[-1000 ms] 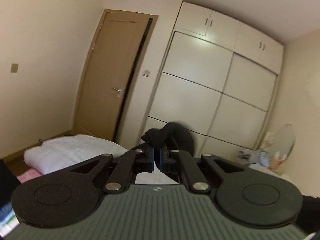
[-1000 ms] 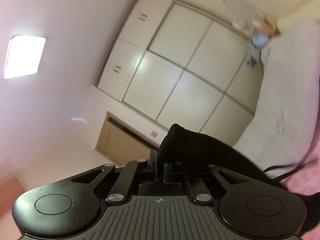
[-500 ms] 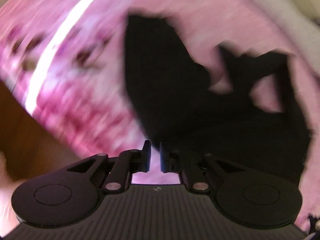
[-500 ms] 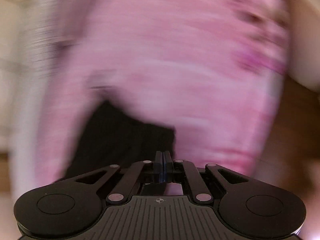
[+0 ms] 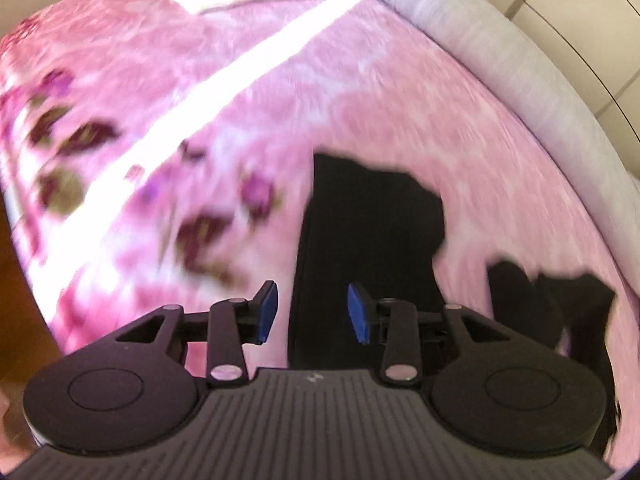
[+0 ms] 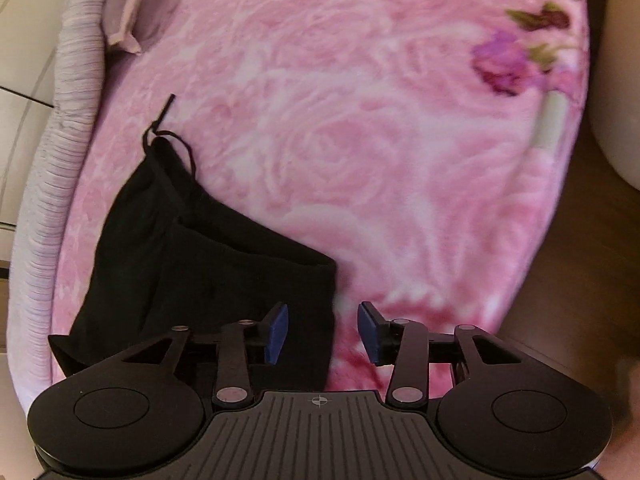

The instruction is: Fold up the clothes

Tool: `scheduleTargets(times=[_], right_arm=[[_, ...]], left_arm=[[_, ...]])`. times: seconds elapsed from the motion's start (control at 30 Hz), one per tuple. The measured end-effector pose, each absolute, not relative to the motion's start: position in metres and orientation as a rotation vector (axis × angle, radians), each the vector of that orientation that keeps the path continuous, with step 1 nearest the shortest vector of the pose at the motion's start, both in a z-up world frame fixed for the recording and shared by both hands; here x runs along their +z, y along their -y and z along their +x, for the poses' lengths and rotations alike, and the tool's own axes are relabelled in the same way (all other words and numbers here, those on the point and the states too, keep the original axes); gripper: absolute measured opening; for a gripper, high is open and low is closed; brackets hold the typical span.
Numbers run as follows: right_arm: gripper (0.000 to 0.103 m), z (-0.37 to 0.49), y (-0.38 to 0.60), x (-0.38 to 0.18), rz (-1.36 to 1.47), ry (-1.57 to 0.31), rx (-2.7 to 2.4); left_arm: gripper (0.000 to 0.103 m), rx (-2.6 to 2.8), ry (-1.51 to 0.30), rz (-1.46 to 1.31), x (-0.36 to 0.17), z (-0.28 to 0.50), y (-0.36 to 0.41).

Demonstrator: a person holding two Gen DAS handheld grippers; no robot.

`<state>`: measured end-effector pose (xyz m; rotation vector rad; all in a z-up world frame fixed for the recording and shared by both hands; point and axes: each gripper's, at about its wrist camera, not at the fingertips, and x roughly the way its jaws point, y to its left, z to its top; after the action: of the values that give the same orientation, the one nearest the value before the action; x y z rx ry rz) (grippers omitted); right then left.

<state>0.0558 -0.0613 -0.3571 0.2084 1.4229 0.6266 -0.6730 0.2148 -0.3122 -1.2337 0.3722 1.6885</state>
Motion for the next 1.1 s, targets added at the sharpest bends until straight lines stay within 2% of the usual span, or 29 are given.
scheduleTargets(times=[0.13, 0.2, 0.23, 0.27, 0.3, 0.4, 0.53, 0.67, 0.77, 0.87, 0.93, 0.97, 1.0, 1.03, 1.1], right_arm=[[0.045, 0.047, 0.060, -0.370, 0.193, -1.396, 0.641], [0.045, 0.043, 0.059, -0.374, 0.181, -1.376, 0.643], [0.045, 0.040, 0.058, -0.374, 0.177, -1.363, 0.643], [0.045, 0.038, 0.058, -0.373, 0.164, -1.349, 0.645], [0.045, 0.035, 0.057, -0.372, 0.149, -1.335, 0.648], [0.021, 0.028, 0.048, -0.367, 0.040, -1.306, 0.656], [0.021, 0.026, 0.040, -0.363, -0.013, -1.306, 0.641], [0.021, 0.022, 0.031, -0.363, -0.072, -1.299, 0.624], [0.021, 0.020, 0.025, -0.360, -0.132, -1.286, 0.617], [0.024, 0.019, 0.015, -0.350, -0.243, -1.263, 0.611], [0.026, 0.021, 0.010, -0.339, -0.306, -1.220, 0.596], [0.027, 0.023, 0.008, -0.334, -0.328, -1.193, 0.586], [0.030, 0.025, 0.007, -0.329, -0.348, -1.165, 0.574], [0.035, 0.028, 0.006, -0.324, -0.349, -1.149, 0.578], [0.041, 0.035, 0.002, -0.316, -0.305, -1.144, 0.624]], left_arm=[[0.034, 1.681, -0.505, -1.190, -0.345, -0.675, -0.270], [0.030, 1.669, -0.558, -1.145, -0.357, -0.671, -0.284], [0.009, 1.660, -0.584, -1.115, -0.362, -0.668, -0.288], [0.003, 1.651, -0.602, -1.089, -0.366, -0.666, -0.291], [0.002, 1.651, -0.604, -1.070, -0.366, -0.666, -0.290], [0.002, 1.730, -0.534, -1.001, -0.342, -0.670, -0.267], [0.002, 1.914, -0.442, -0.943, -0.303, -0.707, -0.205], [0.003, 1.976, -0.542, -1.003, -0.324, -0.740, -0.167], [0.009, 1.935, -0.747, -1.004, -0.363, -0.731, -0.169], [0.011, 1.963, -0.858, -0.924, -0.356, -0.707, -0.171], [0.011, 1.974, -0.816, -0.903, -0.335, -0.694, -0.165], [0.019, 1.963, -0.771, -0.895, -0.321, -0.687, -0.160], [0.025, 1.929, -0.738, -0.890, -0.311, -0.675, -0.159], [0.035, 1.881, -0.715, -0.887, -0.302, -0.661, -0.160], [0.038, 1.783, -0.670, -0.880, -0.285, -0.633, -0.163]])
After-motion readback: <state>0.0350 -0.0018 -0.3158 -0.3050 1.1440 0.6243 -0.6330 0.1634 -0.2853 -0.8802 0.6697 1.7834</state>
